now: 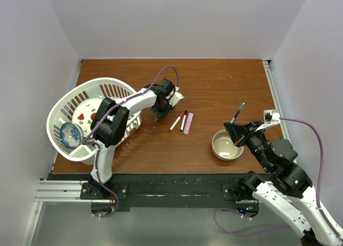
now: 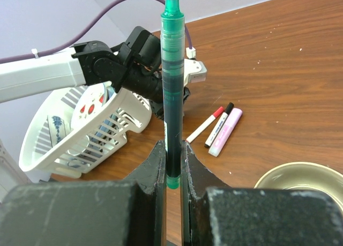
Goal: Insert the pens into the pen caps
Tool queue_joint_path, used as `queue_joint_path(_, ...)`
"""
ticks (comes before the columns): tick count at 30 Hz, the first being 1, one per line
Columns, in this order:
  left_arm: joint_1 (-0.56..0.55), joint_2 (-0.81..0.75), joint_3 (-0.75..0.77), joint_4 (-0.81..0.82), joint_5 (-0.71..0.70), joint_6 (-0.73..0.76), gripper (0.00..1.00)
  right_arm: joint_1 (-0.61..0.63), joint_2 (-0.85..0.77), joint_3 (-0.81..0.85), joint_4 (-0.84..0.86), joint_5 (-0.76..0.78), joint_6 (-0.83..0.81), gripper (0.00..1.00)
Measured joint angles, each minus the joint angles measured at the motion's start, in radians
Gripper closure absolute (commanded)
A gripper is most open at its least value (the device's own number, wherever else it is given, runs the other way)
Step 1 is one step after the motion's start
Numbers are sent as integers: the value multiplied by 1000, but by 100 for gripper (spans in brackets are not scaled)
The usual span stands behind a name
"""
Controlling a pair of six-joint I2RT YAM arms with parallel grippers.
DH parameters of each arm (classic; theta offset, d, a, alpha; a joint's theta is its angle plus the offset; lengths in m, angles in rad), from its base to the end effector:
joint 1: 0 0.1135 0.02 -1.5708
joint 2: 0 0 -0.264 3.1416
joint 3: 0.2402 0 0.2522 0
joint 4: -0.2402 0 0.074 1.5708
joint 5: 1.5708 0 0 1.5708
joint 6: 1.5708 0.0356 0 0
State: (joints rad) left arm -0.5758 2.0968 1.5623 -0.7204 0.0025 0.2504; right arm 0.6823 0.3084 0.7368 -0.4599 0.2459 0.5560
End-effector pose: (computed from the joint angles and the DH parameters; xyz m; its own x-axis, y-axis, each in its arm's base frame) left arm 0.3589 -0.2331 0.1645 -0.6373 0.7092 -0.3016 0.7257 0.6839 0.0747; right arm 0.0635 0.0405 0.3466 -0.2439 0.4614 -0.8530 -0.3462 0.7802 0.5210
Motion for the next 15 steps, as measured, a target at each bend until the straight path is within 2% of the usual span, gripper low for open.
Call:
queue_joint_path(5,0,0,-5,4,2,-2,68,0,0,0,2,0,0,100)
queue_joint_path(8,0,-1,-7,5,13,-5,75,0,0,0,3,0,0,100)
queue_joint_path(9,0,-2,-8,5,15,-7,80,0,0,0,3,0,0,100)
queue_joint_path(15,0,-20,-40,33,29,-29,92,0,0,0,3,0,1,100)
